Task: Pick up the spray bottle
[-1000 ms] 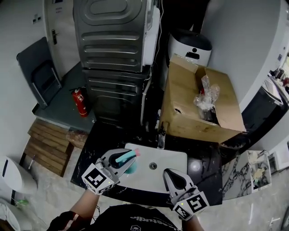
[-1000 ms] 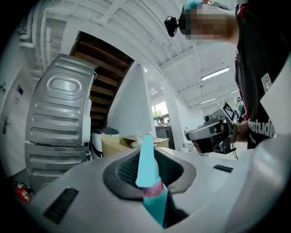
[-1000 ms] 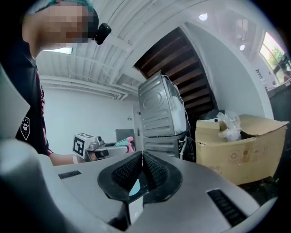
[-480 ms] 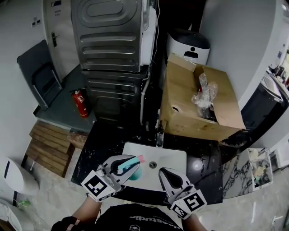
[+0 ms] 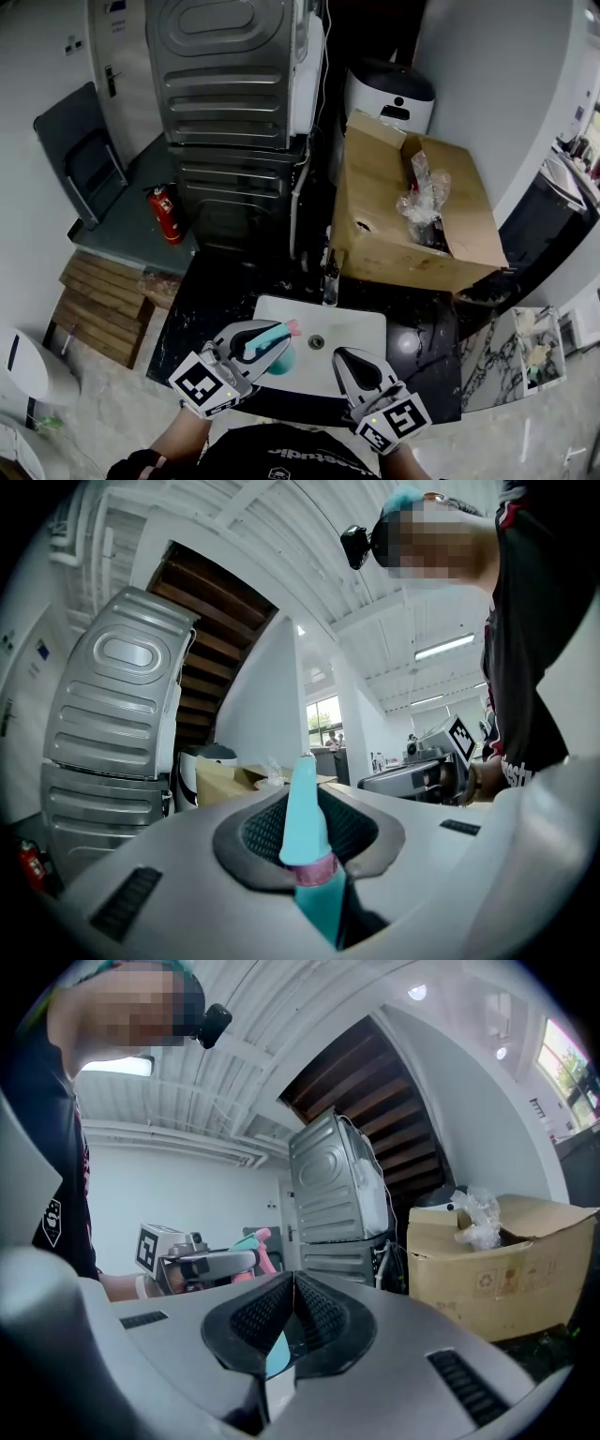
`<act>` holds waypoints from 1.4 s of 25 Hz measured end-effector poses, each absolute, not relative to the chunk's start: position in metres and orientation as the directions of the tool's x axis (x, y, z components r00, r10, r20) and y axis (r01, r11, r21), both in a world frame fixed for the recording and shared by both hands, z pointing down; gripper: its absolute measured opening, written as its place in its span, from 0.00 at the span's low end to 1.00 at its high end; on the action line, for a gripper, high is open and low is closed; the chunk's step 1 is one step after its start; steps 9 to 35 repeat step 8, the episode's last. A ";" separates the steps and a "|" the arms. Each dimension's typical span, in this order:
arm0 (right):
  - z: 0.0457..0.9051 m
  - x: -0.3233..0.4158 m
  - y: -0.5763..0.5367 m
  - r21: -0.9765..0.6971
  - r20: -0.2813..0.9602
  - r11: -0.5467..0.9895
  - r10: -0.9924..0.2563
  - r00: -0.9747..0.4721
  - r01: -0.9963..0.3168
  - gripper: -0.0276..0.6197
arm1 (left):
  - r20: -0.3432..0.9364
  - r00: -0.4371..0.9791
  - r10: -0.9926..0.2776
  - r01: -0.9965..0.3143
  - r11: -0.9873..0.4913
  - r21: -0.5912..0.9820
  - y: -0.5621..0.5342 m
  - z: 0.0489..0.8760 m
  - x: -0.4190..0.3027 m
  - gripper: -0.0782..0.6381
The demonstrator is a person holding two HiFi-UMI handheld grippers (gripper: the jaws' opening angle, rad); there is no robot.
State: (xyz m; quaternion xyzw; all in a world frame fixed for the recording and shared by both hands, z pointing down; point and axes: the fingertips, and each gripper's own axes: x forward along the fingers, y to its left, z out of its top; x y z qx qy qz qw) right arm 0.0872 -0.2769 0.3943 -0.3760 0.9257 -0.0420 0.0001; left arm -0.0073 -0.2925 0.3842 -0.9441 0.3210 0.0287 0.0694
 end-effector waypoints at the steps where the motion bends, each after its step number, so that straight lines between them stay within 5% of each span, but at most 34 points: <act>1: 0.394 0.088 -0.277 -0.076 0.033 0.713 -0.697 -0.716 -0.697 0.10 | -0.098 0.793 -0.601 -0.609 -0.786 -0.112 -0.293 0.385 -0.007 0.23; 35: 0.396 0.086 -0.278 -0.073 0.035 0.707 -0.703 -0.710 -0.704 0.10 | -0.095 0.797 -0.596 -0.604 -0.790 -0.105 -0.296 0.389 -0.011 0.23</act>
